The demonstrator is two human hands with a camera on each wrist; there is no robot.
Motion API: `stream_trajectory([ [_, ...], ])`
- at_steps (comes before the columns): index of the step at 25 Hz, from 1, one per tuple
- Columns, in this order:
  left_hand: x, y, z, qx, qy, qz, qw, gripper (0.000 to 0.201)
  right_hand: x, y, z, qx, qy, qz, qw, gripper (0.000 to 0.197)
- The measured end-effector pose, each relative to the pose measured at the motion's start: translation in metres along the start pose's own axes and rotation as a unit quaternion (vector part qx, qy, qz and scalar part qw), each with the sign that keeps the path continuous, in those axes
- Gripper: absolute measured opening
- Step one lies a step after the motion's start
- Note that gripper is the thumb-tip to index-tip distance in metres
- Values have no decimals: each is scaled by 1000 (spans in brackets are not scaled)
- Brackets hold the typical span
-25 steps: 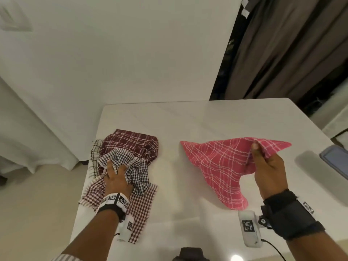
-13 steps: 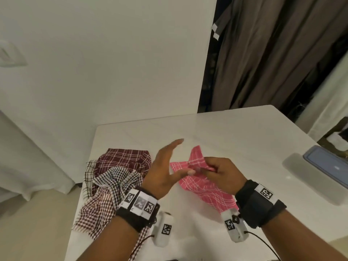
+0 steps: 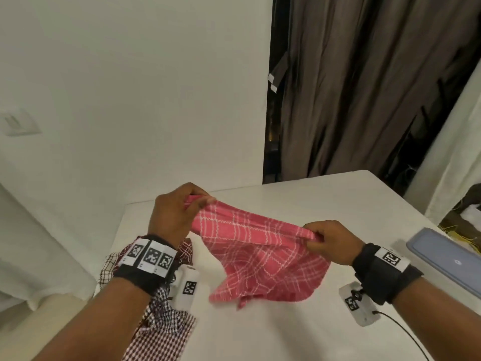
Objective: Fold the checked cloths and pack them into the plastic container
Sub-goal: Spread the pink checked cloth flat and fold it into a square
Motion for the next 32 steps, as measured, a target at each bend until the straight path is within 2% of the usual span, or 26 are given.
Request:
stream_trajectory([
  [3,-25,0,0,-129,-17,-29,991,16,-3,40,53,84,-33,-4,996,6],
  [5,-52,-16,1,-242,-41,-7,969,14,-29,64,80,183,-52,-31,981,11],
  [6,-61,-28,2,-274,-40,20,961,13,-43,72,91,195,-39,-48,979,15],
  [7,-76,-18,-9,-298,-21,35,954,13,-55,83,126,206,-6,-39,978,16],
  [8,-95,14,-15,-295,29,41,954,14,-70,85,180,204,65,-12,977,14],
  [10,-97,31,25,-160,160,32,974,15,-77,74,213,122,185,-8,975,10],
  [12,-83,47,45,-1,246,16,969,15,-51,44,251,58,341,57,936,12],
  [13,-75,54,43,78,266,16,961,16,-37,44,264,10,392,86,916,11],
  [15,-44,62,33,186,263,29,946,18,-16,55,264,-111,422,124,891,13],
  [18,14,46,5,134,257,72,954,9,13,89,234,-229,406,130,875,16],
  [21,76,4,-43,106,227,133,959,22,48,138,174,-270,335,54,901,22],
  [23,111,-38,-83,59,168,211,961,41,67,179,129,-259,275,-14,926,23],
  [25,143,-84,-121,-35,80,263,961,60,85,218,88,-239,226,-78,941,18],
  [26,159,-103,-137,-61,48,282,956,61,94,236,67,-225,191,-105,950,14],
  [29,201,-141,-175,-93,-23,322,942,51,115,282,5,-148,59,-151,976,8],
  [32,240,-152,-200,-112,-83,341,930,29,145,306,-44,-97,-54,-180,977,18],
])
Point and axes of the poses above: each hand's wrist, its own x-axis away from the middle knuckle, its own z-axis out of the back of the hand, y = z × x, the point moved 9 cm from there along -x, towards the middle knuckle, and after that the axes turned 7 degrees about z, right-handed, at the moved point
